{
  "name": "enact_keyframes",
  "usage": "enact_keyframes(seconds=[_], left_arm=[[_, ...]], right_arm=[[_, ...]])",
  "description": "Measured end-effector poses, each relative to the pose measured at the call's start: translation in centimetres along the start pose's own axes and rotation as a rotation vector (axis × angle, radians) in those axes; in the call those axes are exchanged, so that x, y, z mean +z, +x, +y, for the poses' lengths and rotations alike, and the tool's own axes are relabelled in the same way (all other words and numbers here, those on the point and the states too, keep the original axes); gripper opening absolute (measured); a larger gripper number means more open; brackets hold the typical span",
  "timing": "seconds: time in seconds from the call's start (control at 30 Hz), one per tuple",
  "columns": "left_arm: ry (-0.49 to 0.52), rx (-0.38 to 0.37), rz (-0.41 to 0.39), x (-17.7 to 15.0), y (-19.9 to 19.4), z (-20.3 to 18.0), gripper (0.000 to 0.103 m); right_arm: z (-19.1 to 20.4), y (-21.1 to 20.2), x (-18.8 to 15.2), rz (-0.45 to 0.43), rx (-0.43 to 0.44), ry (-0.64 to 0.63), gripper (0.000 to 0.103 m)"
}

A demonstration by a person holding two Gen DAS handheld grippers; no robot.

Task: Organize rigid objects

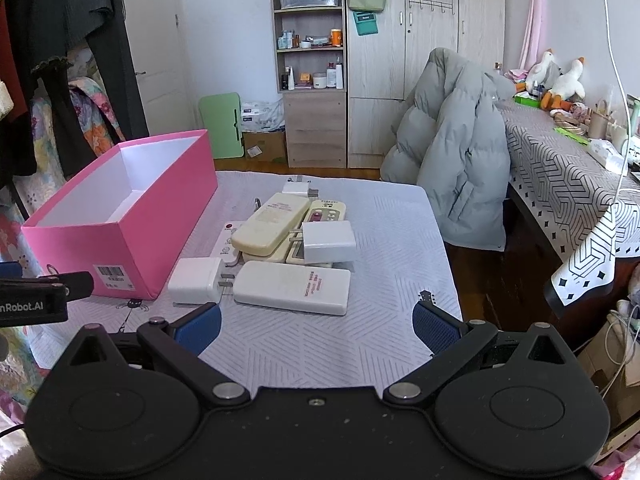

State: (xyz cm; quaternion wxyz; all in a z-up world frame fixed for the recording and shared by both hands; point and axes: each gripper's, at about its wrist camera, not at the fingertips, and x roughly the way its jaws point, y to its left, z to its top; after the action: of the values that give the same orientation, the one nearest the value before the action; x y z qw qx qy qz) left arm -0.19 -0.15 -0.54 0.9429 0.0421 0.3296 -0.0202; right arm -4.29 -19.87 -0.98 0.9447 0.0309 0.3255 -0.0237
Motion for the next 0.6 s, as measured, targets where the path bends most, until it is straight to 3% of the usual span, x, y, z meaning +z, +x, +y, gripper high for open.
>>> enact_keyframes(seconds=[0.47, 0.6], left_arm=[[0.088, -0.093, 0.018, 1.3, -0.7, 1.3, 0.103], [0.147, -0.078, 0.033, 3.1, -0.9, 3.2, 0.102]], right_arm=[[0.3, 0.4, 0.2, 0.016, 0.016, -0.03, 0.103], [0.1, 0.7, 0.9, 0.002, 0.075, -0.054, 0.103]])
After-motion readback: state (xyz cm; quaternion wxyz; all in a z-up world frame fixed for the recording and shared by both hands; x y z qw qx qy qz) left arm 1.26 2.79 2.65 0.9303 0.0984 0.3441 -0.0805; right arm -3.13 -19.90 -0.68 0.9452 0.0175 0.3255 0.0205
